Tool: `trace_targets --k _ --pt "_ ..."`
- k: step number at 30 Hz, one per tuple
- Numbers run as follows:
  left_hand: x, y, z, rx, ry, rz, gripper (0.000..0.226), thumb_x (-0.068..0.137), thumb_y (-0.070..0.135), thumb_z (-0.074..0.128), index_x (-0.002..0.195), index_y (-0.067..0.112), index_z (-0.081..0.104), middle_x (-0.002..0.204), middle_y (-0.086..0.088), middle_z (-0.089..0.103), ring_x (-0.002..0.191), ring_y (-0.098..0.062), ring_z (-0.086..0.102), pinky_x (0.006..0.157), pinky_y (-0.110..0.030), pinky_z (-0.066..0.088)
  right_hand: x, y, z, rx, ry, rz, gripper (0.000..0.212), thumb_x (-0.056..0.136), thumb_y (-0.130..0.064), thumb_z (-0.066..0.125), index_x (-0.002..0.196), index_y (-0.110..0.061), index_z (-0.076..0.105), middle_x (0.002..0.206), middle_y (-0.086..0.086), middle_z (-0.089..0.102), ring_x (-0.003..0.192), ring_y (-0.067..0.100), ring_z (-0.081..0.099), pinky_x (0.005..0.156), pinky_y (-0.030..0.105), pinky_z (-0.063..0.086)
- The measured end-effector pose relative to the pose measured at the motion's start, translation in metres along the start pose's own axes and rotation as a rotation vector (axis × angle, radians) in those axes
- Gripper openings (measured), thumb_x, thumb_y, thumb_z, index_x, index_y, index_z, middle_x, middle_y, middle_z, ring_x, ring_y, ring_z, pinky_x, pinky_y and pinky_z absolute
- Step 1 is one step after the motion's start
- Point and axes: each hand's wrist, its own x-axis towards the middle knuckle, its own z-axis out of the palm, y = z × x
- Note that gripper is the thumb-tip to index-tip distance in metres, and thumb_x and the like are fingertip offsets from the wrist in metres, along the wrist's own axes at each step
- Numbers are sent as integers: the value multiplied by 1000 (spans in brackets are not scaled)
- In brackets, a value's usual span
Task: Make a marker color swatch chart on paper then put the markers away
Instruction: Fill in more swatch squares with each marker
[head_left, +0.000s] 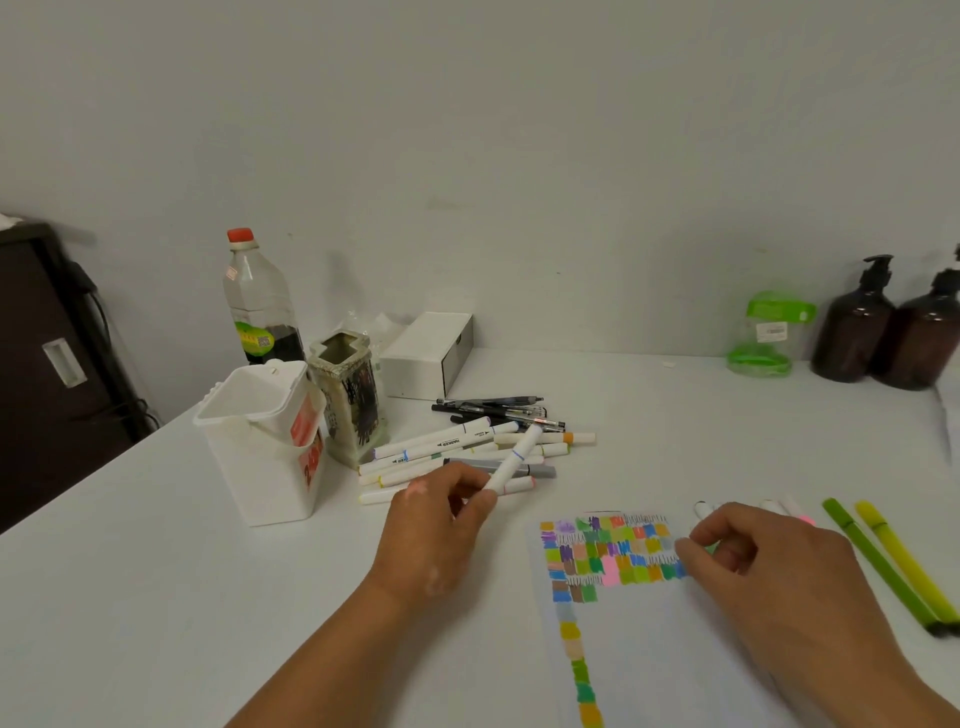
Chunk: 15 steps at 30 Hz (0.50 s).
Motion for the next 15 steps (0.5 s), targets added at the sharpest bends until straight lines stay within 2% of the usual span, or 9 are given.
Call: trace_targets --k 3,5,7,11,13,15 --pt "-8 12 4 -372 -174 -137 9 94 28 66 101 32 70 91 15 75 83 4 66 68 -17 48 -4 -6 1 96 -35 -45 19 75 -30 83 63 -34 69 61 -26 65 70 -1 62 54 17 44" --pt "-14 20 12 -639 -315 -204 17 96 17 64 110 24 68 98 4 77 90 -8 72 72 -24 55 -7 -12 2 200 -84 -90 16 74 -27 83 66 -34 72 63 -22 68 68 6 64 62 15 47" --pt "-18 26 20 -839 -400 -227 25 91 11 69 116 16 66 103 -10 76 91 -22 73 71 -28 58 -11 -18 5 287 -164 -142 14 75 -28 83 75 -37 73 70 -22 71 65 11 64 60 14 46" --pt "-25 32 31 -978 -485 -230 33 77 12 78 107 8 67 102 -17 74 90 -32 72 73 -38 60 -16 -25 12 372 -331 -199 29 74 -48 82 95 -37 64 80 -20 73 62 8 59 55 12 42" --pt "-26 32 33 -989 -494 -234 34 74 12 80 105 6 66 99 -18 74 90 -32 72 75 -39 59 -16 -25 15 418 -342 -193 27 80 -42 81 96 -39 59 74 -12 73 64 11 57 55 15 41" --pt "-24 32 29 -1016 -447 -251 42 71 9 84 107 5 63 97 -18 74 89 -31 72 73 -36 59 -14 -22 14 473 -322 -161 23 84 -33 80 95 -41 61 71 -4 73 68 16 60 61 24 42"
